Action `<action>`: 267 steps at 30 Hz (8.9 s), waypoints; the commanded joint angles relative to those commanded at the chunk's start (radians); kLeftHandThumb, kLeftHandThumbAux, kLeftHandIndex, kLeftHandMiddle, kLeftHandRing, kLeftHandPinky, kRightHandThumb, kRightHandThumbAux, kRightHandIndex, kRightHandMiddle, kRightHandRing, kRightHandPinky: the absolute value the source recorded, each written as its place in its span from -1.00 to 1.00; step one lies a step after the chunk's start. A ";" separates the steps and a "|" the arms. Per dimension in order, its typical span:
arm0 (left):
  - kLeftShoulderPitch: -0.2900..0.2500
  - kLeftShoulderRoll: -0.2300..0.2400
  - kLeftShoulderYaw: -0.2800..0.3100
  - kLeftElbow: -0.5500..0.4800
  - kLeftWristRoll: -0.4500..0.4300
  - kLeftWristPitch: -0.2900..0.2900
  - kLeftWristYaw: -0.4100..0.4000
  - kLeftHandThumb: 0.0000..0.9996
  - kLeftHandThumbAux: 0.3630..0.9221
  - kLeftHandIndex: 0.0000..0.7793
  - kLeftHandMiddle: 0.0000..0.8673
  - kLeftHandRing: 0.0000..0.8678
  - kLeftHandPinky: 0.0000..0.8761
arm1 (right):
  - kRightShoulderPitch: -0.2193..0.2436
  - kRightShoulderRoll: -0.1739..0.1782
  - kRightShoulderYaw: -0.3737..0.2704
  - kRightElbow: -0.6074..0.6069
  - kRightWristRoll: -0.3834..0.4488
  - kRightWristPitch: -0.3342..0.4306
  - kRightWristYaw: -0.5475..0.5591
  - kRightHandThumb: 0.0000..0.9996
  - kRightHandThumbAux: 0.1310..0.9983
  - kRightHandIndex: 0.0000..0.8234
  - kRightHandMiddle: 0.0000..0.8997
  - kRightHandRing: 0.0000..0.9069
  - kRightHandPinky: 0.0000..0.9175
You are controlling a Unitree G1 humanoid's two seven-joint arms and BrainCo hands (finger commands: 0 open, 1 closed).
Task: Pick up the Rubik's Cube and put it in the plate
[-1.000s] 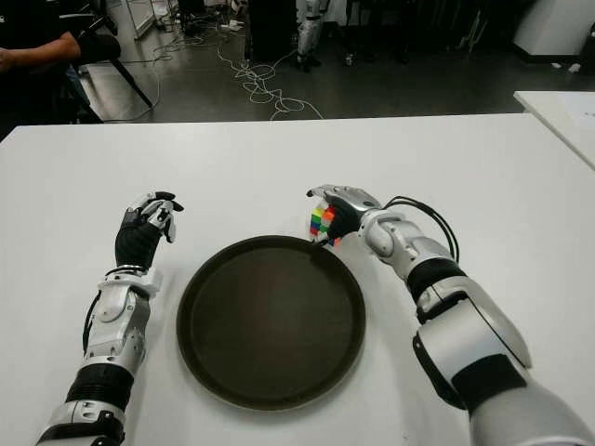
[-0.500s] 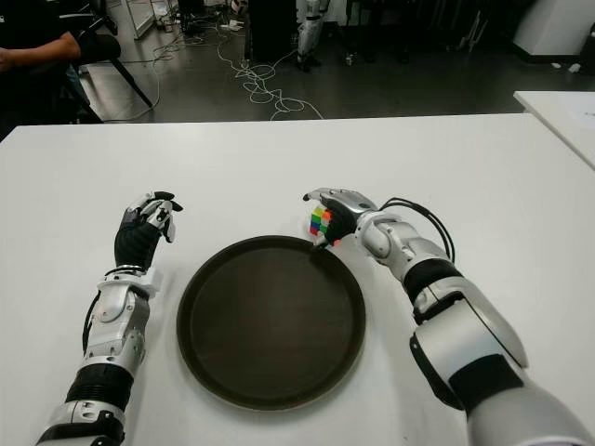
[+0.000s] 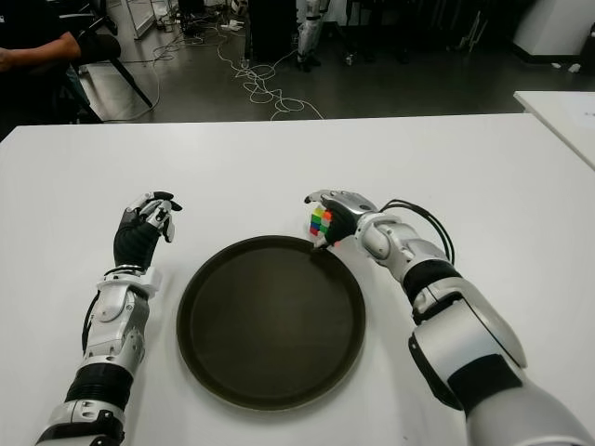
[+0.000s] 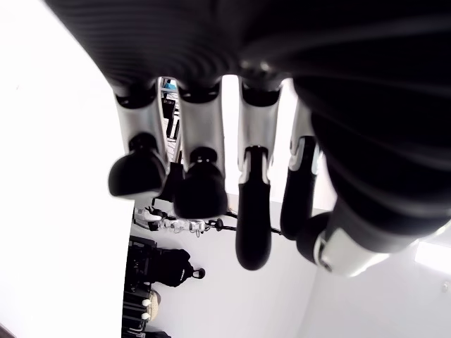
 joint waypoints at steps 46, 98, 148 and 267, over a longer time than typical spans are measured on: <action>-0.001 0.002 -0.001 0.014 0.004 -0.021 -0.010 0.71 0.07 0.08 0.22 0.81 0.83 | -0.022 -0.043 -0.049 0.011 0.011 0.040 -0.079 -1.00 0.26 -0.66 -0.70 -0.71 -0.76; -0.002 0.004 -0.003 0.004 0.007 0.008 -0.001 0.71 0.06 0.08 0.24 0.83 0.84 | -0.022 -0.033 -0.028 0.011 -0.013 0.037 -0.039 -1.00 0.31 -0.60 -0.64 -0.65 -0.69; 0.016 -0.001 -0.009 -0.028 0.016 0.010 0.015 0.71 0.07 0.08 0.23 0.82 0.83 | -0.018 -0.016 -0.006 0.028 -0.010 0.055 0.035 -1.00 0.47 -0.61 -0.33 -0.18 -0.21; 0.031 -0.015 -0.011 -0.054 0.002 0.010 0.004 0.71 0.07 0.07 0.23 0.84 0.84 | 0.022 -0.114 -0.013 -0.169 -0.023 -0.070 -0.266 0.38 0.40 0.01 0.34 0.44 0.48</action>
